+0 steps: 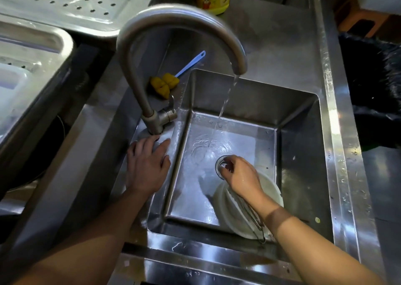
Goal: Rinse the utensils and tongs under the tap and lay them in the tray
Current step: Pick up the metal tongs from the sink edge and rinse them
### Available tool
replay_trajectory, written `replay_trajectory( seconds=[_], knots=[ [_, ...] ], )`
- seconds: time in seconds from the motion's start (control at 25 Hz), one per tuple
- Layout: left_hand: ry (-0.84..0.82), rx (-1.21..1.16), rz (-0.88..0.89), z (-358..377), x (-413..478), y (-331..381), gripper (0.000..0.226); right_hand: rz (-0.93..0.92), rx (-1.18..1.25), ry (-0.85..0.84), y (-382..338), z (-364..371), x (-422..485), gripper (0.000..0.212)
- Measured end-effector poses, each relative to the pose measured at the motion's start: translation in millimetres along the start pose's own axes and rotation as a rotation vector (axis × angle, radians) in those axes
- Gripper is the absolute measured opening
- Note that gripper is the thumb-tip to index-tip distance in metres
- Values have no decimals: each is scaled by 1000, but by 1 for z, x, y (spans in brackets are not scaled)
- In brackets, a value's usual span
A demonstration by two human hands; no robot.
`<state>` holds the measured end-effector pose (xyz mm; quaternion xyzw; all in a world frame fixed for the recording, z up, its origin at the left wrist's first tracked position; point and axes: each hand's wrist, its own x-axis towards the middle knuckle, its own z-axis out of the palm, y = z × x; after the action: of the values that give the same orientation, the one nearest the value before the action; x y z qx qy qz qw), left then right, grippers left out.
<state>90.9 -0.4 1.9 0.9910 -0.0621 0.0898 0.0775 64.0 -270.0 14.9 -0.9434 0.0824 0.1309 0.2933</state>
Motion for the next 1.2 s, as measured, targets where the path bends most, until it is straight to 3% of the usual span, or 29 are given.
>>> replay_trajectory(
  seconds=[0.2, 0.36, 0.52, 0.92, 1.04, 1.2],
  knots=[
    [11, -9, -77, -8, -3, 4, 42, -201, 292, 53, -103, -22, 28, 30],
    [10, -27, -71, -9, -2, 3, 41, -109, 667, 14, -156, -26, 57, 30],
    [4, -51, -86, -8, -2, 3, 43, -72, 809, 3, -174, -23, 80, 23],
    [-21, -37, -88, -10, 1, 4, 42, -158, 714, 11, -173, -19, 99, 28],
    [-29, -20, -78, -11, 1, 5, 41, -257, 510, 59, -177, -19, 102, 35],
    [-41, -15, -73, -13, 1, 5, 41, -363, 247, 96, -192, -24, 104, 29]
  ],
)
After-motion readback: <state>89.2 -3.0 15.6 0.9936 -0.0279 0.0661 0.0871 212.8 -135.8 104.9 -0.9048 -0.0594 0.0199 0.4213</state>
